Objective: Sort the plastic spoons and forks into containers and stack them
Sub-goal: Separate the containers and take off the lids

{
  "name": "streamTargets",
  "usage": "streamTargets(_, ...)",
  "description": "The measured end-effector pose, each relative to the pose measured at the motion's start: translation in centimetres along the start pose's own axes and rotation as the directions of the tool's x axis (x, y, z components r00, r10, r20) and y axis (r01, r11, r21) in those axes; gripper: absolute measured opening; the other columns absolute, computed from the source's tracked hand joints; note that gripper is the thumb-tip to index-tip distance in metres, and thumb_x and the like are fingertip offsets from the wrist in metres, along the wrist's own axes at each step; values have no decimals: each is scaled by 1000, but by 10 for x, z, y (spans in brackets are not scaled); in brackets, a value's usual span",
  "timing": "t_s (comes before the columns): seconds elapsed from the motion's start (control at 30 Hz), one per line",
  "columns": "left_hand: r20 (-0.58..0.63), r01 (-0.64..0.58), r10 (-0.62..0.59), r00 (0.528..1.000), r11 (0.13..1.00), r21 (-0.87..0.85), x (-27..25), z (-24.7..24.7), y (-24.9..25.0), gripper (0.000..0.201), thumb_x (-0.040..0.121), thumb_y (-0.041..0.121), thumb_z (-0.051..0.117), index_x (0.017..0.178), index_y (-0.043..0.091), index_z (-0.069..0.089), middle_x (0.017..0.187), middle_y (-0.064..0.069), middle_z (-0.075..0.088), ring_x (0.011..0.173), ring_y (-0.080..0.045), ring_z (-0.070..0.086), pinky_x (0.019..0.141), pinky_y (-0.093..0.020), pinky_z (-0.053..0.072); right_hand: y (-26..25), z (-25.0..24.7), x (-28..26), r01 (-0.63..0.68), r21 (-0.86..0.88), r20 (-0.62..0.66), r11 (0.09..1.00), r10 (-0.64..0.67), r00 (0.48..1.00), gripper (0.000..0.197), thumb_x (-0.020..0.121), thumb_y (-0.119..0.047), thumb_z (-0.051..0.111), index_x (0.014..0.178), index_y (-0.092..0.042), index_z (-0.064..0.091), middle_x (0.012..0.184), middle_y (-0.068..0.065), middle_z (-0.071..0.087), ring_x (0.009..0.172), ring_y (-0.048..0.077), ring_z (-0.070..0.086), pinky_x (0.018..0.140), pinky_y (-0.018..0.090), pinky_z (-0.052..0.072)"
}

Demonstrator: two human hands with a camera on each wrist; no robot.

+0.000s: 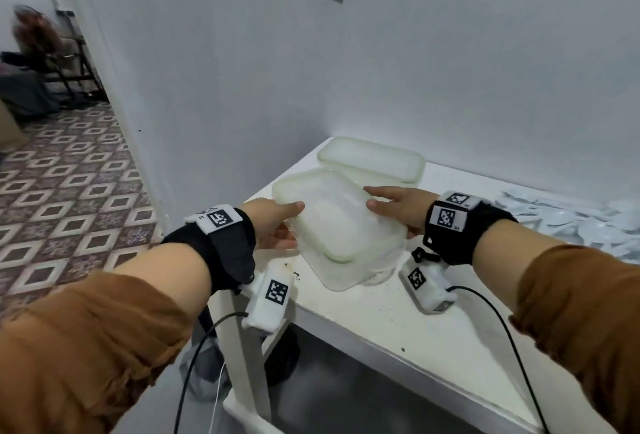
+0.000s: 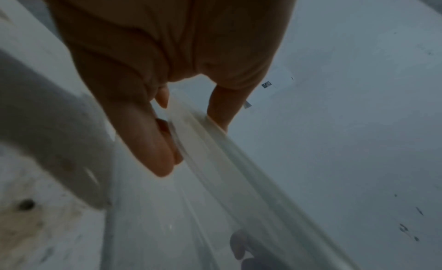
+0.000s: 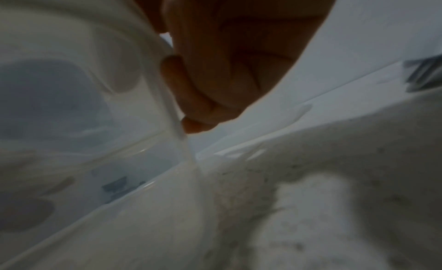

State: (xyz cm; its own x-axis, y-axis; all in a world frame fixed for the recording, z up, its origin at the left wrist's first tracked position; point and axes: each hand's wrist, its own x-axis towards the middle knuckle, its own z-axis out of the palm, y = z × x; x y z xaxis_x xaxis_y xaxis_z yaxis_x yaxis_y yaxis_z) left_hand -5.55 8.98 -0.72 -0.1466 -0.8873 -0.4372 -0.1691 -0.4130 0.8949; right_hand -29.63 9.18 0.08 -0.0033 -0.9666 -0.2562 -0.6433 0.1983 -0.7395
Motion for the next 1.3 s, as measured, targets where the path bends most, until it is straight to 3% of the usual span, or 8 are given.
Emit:
streamTargets(0.13,-24,-14,14,1000,1000,-22,0,3,-1,12,92,24,58,87,14,55,77,-5,57,64,-17,57,49,-22,54,-3,4,7,25,102,37,994,-29,999,54,76,-52,67,127,-48,47,111,-5,65,101,17,64,91,37,52)
streamTargets(0.27,-26,-36,35,999,997,-71,1,4,-4,11,94,24,56,88,15,55,73,-2,58,63,-15,58,53,-22,55,6,6,16,26,218,92,976,-48,995,88,35,-66,80,118,-51,54,112,-8,68,103,16,65,97,43,49)
streamTargets(0.4,0,-57,58,998,990,-130,1,5,-7,10,95,22,54,87,16,55,70,0,63,50,-9,63,54,-24,56,6,7,14,24,309,127,951,-66,990,85,52,-47,78,131,-40,49,110,-8,69,99,14,67,96,40,49)
streamTargets(0.5,11,-61,63,998,988,-140,1,4,-8,8,95,22,53,90,16,56,80,-3,62,60,-13,63,56,-24,56,6,8,13,18,341,124,940,-64,990,70,66,-38,75,131,-39,49,108,-9,69,95,12,67,92,34,51)
streamTargets(0.9,23,-66,73,997,970,-233,2,4,-10,13,94,19,54,105,11,55,84,-4,64,54,-9,66,56,-26,58,10,6,21,31,299,124,954,-71,990,103,29,-63,81,126,-46,51,113,-10,67,102,15,66,98,40,49)
streamTargets(1.0,18,-66,73,997,970,-234,4,3,-11,18,94,19,54,111,11,54,85,-4,64,60,-12,65,59,-27,57,10,7,20,28,296,122,955,-67,990,93,39,-62,77,127,-45,52,114,-10,67,102,13,65,96,38,50)
streamTargets(1.13,26,-48,54,998,979,-200,5,0,-11,23,94,20,54,116,12,52,86,-5,63,68,-16,63,60,-27,57,6,6,20,36,392,80,919,-73,994,34,83,-45,61,115,-34,61,117,-8,65,88,4,65,77,23,53)
streamTargets(1.3,28,-31,38,999,977,-210,7,-4,-13,27,93,21,56,118,13,51,93,-6,63,77,-18,62,64,-29,57,1,9,27,96,370,21,924,-112,994,40,91,-29,58,130,-26,54,125,-3,59,100,11,60,83,22,48)
